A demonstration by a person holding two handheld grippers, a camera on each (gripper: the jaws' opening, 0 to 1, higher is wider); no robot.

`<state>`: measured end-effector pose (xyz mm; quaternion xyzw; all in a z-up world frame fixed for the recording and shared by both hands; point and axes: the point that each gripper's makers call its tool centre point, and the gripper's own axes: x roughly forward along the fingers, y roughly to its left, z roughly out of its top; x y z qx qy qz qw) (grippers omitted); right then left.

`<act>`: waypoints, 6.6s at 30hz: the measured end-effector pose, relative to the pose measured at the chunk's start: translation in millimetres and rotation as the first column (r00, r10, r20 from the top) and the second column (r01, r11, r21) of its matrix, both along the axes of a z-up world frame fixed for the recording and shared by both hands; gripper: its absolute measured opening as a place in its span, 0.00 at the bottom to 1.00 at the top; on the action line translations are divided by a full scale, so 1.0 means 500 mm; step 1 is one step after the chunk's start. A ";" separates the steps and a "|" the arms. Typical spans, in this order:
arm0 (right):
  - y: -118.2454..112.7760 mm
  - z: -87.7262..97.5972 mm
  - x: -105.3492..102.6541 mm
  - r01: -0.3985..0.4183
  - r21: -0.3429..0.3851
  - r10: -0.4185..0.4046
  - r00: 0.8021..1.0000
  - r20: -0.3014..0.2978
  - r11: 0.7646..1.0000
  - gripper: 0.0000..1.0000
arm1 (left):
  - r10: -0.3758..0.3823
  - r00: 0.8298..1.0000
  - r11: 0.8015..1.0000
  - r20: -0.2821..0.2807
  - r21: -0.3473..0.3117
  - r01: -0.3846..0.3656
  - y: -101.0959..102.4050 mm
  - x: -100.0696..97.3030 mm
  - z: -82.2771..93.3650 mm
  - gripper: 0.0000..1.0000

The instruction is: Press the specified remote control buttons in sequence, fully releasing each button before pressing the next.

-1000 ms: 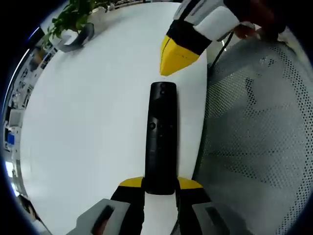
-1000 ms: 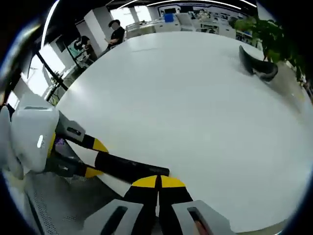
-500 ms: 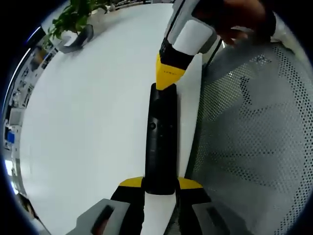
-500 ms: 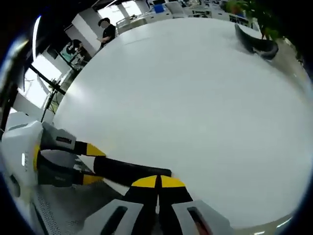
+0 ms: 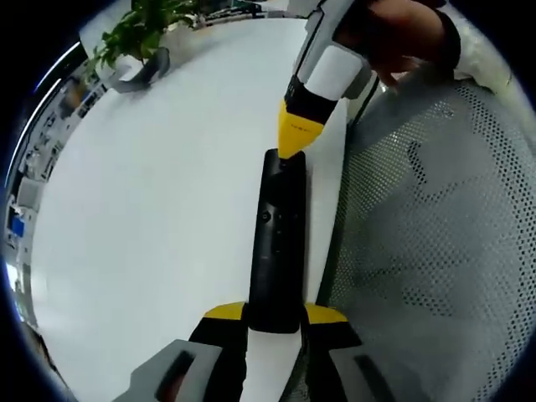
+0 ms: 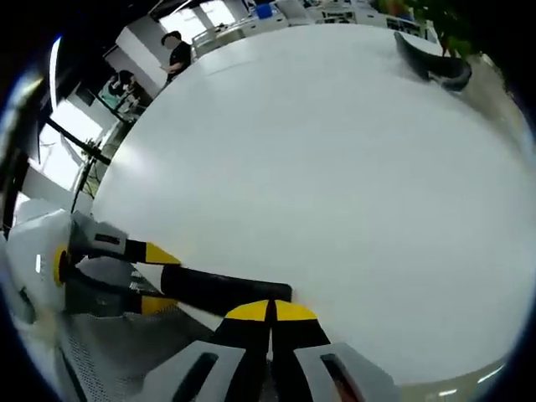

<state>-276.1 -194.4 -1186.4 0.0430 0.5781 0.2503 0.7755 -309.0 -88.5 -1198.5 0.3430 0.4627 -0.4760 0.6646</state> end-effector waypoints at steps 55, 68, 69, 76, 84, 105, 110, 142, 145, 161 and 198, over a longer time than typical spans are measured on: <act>0.016 0.004 0.001 -0.022 0.027 0.022 1.000 -0.002 0.999 0.00 | 0.073 0.991 0.907 0.115 -0.420 -0.018 -0.025 0.005 0.011 0.25; 0.016 0.004 0.001 -0.034 0.023 0.034 0.999 0.005 0.999 0.00 | 0.064 0.991 0.904 0.120 -0.427 -0.007 -0.025 0.004 0.013 0.25; 0.016 0.004 0.001 -0.034 0.024 0.034 0.999 0.007 0.999 0.00 | 0.063 0.991 0.904 0.121 -0.427 -0.006 -0.025 0.003 0.013 0.25; 0.017 0.004 0.001 -0.038 0.023 0.038 0.999 0.014 0.999 0.00 | 0.058 0.990 0.906 0.125 -0.423 0.000 -0.025 0.002 0.013 0.24; 0.016 0.004 0.002 -0.031 0.034 0.031 0.999 0.008 0.999 0.00 | 0.050 0.991 0.906 0.126 -0.423 0.008 -0.026 -0.001 0.013 0.24; 0.036 0.010 0.000 -0.059 0.064 0.057 0.998 0.022 0.996 0.00 | 0.049 0.991 0.906 0.124 -0.422 0.008 -0.027 -0.001 0.012 0.24; 0.039 0.003 -0.010 -0.086 0.051 0.085 0.996 0.006 0.995 0.00 | 0.049 0.991 0.906 0.124 -0.423 0.008 -0.027 -0.001 0.012 0.24; 0.037 0.006 -0.006 -0.003 0.107 0.007 0.999 -0.039 0.994 0.00 | 0.051 0.991 0.904 0.123 -0.427 0.007 -0.027 -0.001 0.012 0.24; 0.039 0.007 -0.007 -0.031 0.086 0.033 0.999 -0.027 0.996 0.00 | 0.049 0.991 0.905 0.123 -0.425 0.008 -0.027 -0.002 0.013 0.24; 0.051 0.016 0.002 -0.027 0.124 0.027 1.000 0.005 0.992 0.00 | 0.033 0.992 0.903 0.125 -0.430 0.024 -0.034 -0.006 0.013 0.24; 0.055 0.000 -0.004 -0.136 0.024 0.134 0.989 0.061 0.990 0.00 | 0.036 0.992 0.900 0.123 -0.435 0.021 -0.036 -0.006 0.012 0.24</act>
